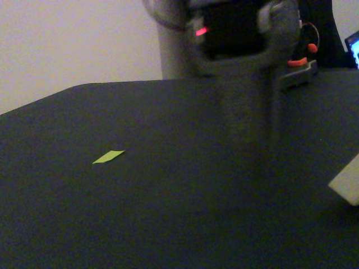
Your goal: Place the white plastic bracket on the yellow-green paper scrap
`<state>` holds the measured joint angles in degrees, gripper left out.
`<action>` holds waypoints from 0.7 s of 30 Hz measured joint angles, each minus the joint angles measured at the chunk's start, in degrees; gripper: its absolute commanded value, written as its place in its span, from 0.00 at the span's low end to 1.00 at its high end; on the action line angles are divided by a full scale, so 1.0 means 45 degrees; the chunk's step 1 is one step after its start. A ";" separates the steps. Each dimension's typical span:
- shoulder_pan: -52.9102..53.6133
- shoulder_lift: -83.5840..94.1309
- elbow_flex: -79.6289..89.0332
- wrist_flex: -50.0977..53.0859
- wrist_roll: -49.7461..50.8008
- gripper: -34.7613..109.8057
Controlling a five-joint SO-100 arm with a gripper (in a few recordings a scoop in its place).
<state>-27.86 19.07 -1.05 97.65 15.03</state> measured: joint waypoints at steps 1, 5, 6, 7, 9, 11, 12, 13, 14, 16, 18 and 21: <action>0.0234 0.0293 0.0313 0.0000 -0.0020 0.29; 0.1211 0.2012 0.1895 0.0000 -0.0020 0.28; 0.1406 0.2344 0.2227 0.0000 -0.0020 0.28; 0.1562 0.2695 0.2578 0.0000 -0.0020 0.28; 0.1816 0.3281 0.3418 0.0000 0.0098 0.28; 0.2090 0.3652 0.3926 0.0000 0.0176 0.28; 0.2207 0.3848 0.4160 0.0000 0.0176 0.28; 0.2305 0.4062 0.4395 0.0000 0.0117 0.28; 0.2402 0.4297 0.4648 0.0000 0.0078 0.28; 0.2637 0.4727 0.4961 0.0000 0.0020 0.28; 0.2871 0.5176 0.5430 0.0000 0.0020 0.28; 0.3125 0.5723 0.6152 0.0000 0.0020 0.28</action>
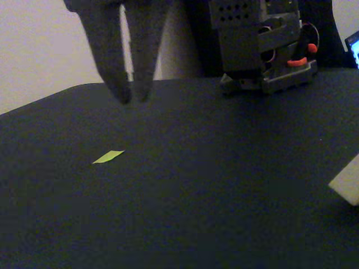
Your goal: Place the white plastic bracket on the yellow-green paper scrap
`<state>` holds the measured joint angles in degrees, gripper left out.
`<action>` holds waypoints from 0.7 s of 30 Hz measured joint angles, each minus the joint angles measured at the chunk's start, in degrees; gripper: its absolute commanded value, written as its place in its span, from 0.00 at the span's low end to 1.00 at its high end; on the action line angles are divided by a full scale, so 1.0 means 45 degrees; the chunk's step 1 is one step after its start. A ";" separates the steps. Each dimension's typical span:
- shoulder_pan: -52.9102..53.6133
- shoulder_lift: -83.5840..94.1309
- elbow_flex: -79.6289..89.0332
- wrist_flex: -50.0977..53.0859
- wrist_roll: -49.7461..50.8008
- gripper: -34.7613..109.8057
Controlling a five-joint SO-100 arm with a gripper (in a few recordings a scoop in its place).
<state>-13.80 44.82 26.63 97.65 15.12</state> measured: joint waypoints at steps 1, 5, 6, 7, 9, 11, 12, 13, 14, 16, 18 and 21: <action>0.0020 0.0156 0.0234 0.0000 0.0000 0.28; 0.0039 0.0547 0.0938 0.0000 0.0039 0.29; 0.0039 0.0625 0.1035 0.0000 0.0098 0.29; 0.0039 0.0645 0.1074 0.0000 0.0117 0.29; 0.0000 0.0820 0.1387 0.0000 0.0156 0.29; 0.0000 0.1230 0.2031 -0.0020 0.0234 0.29; 0.0000 0.1504 0.2441 -0.0078 0.0312 0.29; -0.0020 0.1895 0.2969 -0.0176 0.0430 0.29; -0.0078 0.2363 0.3613 -0.0449 0.0508 0.30; -0.0352 0.3320 0.5195 -0.1074 0.0801 0.31; -0.0781 0.3613 0.6211 -0.1289 0.0957 0.31; -0.1641 0.3066 0.5684 -0.1074 0.1035 0.33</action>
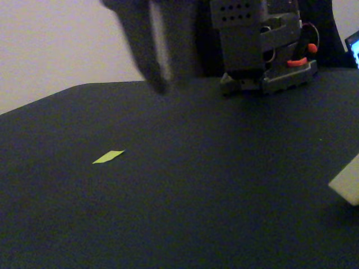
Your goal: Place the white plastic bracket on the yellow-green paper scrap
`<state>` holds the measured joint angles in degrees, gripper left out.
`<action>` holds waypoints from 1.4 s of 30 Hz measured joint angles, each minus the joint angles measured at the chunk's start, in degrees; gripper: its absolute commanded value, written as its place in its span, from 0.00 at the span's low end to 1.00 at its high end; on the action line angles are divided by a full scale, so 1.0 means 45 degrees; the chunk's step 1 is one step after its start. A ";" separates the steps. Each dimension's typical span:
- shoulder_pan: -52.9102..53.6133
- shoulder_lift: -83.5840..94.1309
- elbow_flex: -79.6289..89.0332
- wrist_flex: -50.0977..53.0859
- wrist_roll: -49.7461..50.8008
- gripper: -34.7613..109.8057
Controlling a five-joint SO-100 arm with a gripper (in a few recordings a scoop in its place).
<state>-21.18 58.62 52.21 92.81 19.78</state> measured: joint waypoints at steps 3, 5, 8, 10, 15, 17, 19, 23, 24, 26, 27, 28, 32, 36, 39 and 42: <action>-0.0859 -0.1602 -0.1875 0.0449 0.0000 0.38; -0.1426 -0.2949 -0.3594 0.0996 -0.0098 0.44; -0.2070 -0.3672 -0.5430 0.1055 -0.0293 0.51; -0.2305 -0.4063 -0.6367 0.1055 -0.0449 0.51; -0.2402 -0.4785 -0.7871 0.1055 -0.0879 0.52; -0.2480 -0.5273 -0.8516 0.1055 -0.1035 0.52; -0.2637 -0.5898 -0.9102 0.1055 -0.0898 0.52; -0.3086 -0.6543 -1.0000 0.1055 -0.0605 0.51; -0.3203 -0.6758 -1.0254 0.1055 -0.0547 0.50; -0.3418 -0.7109 -1.0605 0.1055 -0.0371 0.50; -0.3516 -0.7305 -1.0762 0.1055 -0.0293 0.50; -0.3613 -0.7461 -1.0898 0.1055 -0.0273 0.50; -0.3906 -0.7969 -1.1348 0.1055 -0.0020 0.50; -0.4160 -0.8574 -1.1836 0.1055 0.0293 0.50; -0.4336 -0.8828 -1.2109 0.1055 0.0527 0.50; -0.4492 -0.9082 -1.2383 0.1055 0.0742 0.50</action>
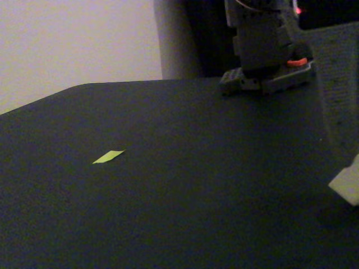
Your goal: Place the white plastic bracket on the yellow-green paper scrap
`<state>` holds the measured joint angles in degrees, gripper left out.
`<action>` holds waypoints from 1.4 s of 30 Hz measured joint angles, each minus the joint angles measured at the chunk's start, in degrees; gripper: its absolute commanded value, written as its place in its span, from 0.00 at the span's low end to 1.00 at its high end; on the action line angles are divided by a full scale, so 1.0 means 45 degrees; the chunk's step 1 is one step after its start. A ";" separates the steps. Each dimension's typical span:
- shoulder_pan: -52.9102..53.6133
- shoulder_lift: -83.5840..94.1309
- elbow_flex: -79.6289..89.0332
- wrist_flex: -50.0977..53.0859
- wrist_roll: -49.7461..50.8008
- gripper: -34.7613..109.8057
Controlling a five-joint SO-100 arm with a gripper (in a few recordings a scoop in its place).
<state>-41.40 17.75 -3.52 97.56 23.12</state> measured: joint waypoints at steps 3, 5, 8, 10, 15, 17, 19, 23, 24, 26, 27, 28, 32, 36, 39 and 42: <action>-0.0195 -0.0273 -0.0215 0.0000 0.0156 0.50; -0.0273 -0.0391 -0.0313 0.0000 0.0312 0.50; -0.0391 -0.0586 -0.0391 0.0000 0.0508 0.50; -0.0410 -0.0742 -0.0625 0.0000 0.0586 0.50; -0.0391 -0.1133 -0.0859 0.0000 0.0645 0.50; -0.0391 -0.1289 -0.1016 0.0000 0.0762 0.49; -0.0391 -0.1504 -0.1152 0.0000 0.0820 0.49; -0.0391 -0.1660 -0.1406 0.0000 0.0840 0.47; -0.0391 -0.1660 -0.1406 0.0000 0.0840 0.45; -0.0391 -0.1660 -0.1406 0.0000 0.0840 0.40; -0.0391 -0.1660 -0.1406 0.0000 0.0898 0.36; -0.0391 -0.1660 -0.1406 0.0000 0.0977 0.34; -0.0391 -0.1660 -0.1406 0.0000 0.1035 0.29; -0.0391 -0.1660 -0.1406 0.0000 0.1035 0.25; -0.0332 -0.1621 -0.1230 0.0000 0.1035 0.24; -0.0273 -0.1309 -0.0645 0.0000 0.1016 0.24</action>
<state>-42.63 11.87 -6.42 97.56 27.69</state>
